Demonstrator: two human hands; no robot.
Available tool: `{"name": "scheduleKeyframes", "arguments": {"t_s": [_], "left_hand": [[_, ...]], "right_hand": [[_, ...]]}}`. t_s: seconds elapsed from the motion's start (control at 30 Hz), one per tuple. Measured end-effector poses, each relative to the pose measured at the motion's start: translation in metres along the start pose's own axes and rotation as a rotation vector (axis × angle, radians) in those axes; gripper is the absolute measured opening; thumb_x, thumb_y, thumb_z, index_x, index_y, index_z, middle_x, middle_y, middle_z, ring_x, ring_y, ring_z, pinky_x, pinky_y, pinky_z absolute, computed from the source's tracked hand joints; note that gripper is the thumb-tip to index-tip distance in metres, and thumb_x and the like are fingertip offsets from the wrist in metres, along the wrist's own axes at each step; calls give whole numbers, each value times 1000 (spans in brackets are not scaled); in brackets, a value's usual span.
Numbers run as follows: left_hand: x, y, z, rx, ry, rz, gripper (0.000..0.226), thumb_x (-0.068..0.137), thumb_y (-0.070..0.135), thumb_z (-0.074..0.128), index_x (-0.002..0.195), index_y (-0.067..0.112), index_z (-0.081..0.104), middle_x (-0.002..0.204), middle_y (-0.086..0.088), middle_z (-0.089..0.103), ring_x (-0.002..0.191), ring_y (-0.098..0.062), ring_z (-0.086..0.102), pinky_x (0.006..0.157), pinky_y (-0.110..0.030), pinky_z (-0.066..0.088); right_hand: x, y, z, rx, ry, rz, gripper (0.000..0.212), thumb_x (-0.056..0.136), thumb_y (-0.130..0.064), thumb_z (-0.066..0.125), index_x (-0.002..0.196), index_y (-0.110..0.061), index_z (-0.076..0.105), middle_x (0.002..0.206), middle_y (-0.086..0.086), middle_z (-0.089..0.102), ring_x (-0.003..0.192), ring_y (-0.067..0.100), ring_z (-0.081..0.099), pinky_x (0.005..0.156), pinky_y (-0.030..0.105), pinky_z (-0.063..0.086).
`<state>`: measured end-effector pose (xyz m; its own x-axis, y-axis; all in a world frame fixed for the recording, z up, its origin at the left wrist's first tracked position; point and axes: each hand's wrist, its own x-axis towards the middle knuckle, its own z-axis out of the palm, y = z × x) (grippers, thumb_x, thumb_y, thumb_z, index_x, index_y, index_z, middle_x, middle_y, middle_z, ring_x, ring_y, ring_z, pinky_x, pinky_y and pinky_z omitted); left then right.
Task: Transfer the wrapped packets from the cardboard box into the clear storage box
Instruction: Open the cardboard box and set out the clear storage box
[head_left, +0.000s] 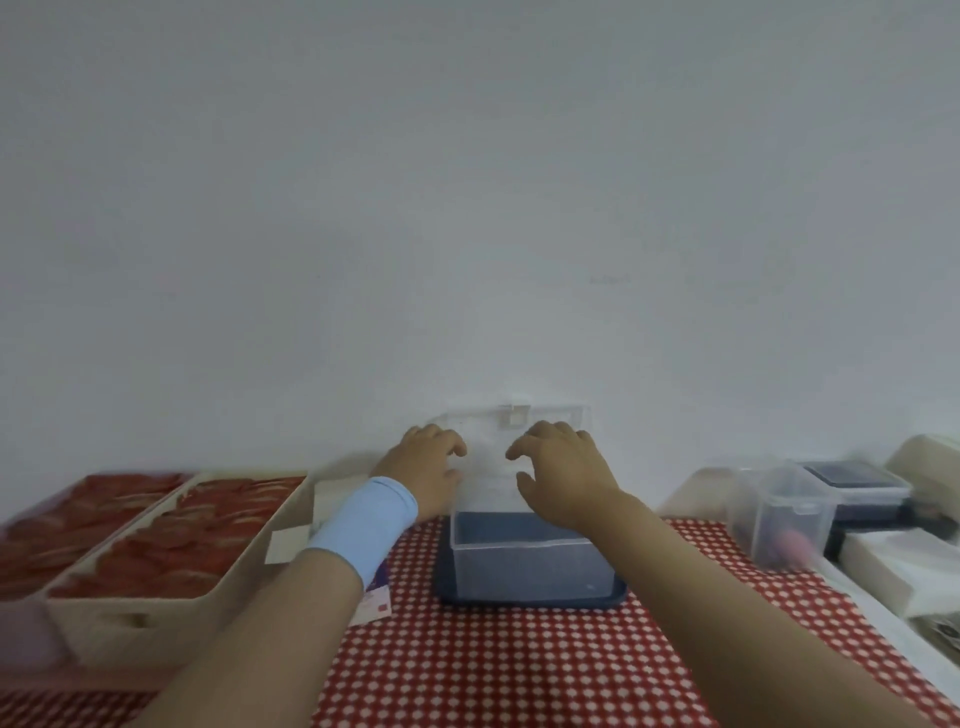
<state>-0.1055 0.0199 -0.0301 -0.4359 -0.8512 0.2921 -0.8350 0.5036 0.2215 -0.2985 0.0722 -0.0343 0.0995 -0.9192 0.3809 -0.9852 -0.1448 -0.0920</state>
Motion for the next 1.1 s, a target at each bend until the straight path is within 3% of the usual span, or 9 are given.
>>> {"name": "scheduleKeyframes", "arguments": {"t_s": [0.1, 0.2, 0.37, 0.6, 0.73, 0.8, 0.87, 0.97, 1.1], "left_hand": [[-17, -30, -18, 44, -86, -119, 43, 91, 28, 55, 134, 28, 50, 137, 3, 50, 127, -18, 43, 107, -35, 38], [-42, -60, -28, 169, -252, -189, 77, 79, 49, 68, 146, 29, 37, 146, 1, 42, 135, -22, 37, 110, -40, 37], [-68, -96, -15, 246, -421, -238, 112, 72, 51, 79, 157, 23, 12, 161, -4, 25, 146, -26, 28, 117, -43, 32], [-62, -104, 5, 189, -213, -183, 89, 76, 40, 76, 152, 29, 29, 151, 1, 45, 134, -23, 47, 110, -40, 41], [-49, -98, 8, 181, -222, -186, 93, 79, 39, 77, 154, 26, 24, 149, -3, 47, 130, -25, 50, 105, -38, 44], [-40, -98, 5, 142, -286, -209, 96, 79, 49, 74, 155, 26, 21, 150, -4, 45, 131, -26, 50, 105, -39, 44], [-32, -102, 3, 121, -254, -209, 81, 83, 61, 60, 152, 29, 31, 151, -1, 46, 131, -25, 50, 108, -41, 41], [-29, -107, 0, -56, -40, -190, 39, 96, 31, 52, 135, 30, 57, 142, 3, 55, 126, -21, 53, 109, -39, 41], [-40, -112, 10, -178, 84, -194, 31, 95, 14, 56, 115, 33, 70, 118, 9, 67, 99, -12, 64, 96, -32, 51]], "right_hand": [[10, -44, -5, 121, -70, -91, 32, 100, -23, 49, 127, -26, 66, 133, -2, 62, 119, 19, 57, 104, 34, 44], [20, -83, 5, 177, -151, -137, 34, 99, -16, 48, 123, -24, 70, 130, -2, 66, 114, 18, 62, 100, 33, 50], [31, -125, 32, 120, -223, -202, 32, 102, -25, 48, 127, -24, 67, 135, -3, 64, 119, 19, 60, 104, 36, 47], [38, -119, 47, -79, -258, -195, 33, 104, -27, 43, 129, -29, 65, 132, -2, 64, 118, 22, 57, 104, 40, 38], [46, -113, 48, -97, -217, -189, 32, 104, -32, 44, 129, -29, 64, 133, -5, 64, 121, 20, 57, 105, 40, 33], [48, -113, 51, -102, -220, -189, 31, 103, -33, 46, 128, -30, 64, 132, -5, 64, 121, 20, 56, 105, 40, 33], [50, -115, 55, -138, -224, -190, 29, 103, -31, 47, 124, -30, 67, 125, -2, 66, 117, 22, 57, 102, 41, 36], [53, -120, 58, -190, -198, -207, 27, 101, -30, 48, 113, -30, 72, 111, 2, 67, 107, 25, 57, 93, 40, 38], [63, -125, 65, -220, -171, -218, 26, 97, -38, 55, 109, -29, 75, 105, 1, 66, 102, 24, 56, 90, 39, 39]]}}
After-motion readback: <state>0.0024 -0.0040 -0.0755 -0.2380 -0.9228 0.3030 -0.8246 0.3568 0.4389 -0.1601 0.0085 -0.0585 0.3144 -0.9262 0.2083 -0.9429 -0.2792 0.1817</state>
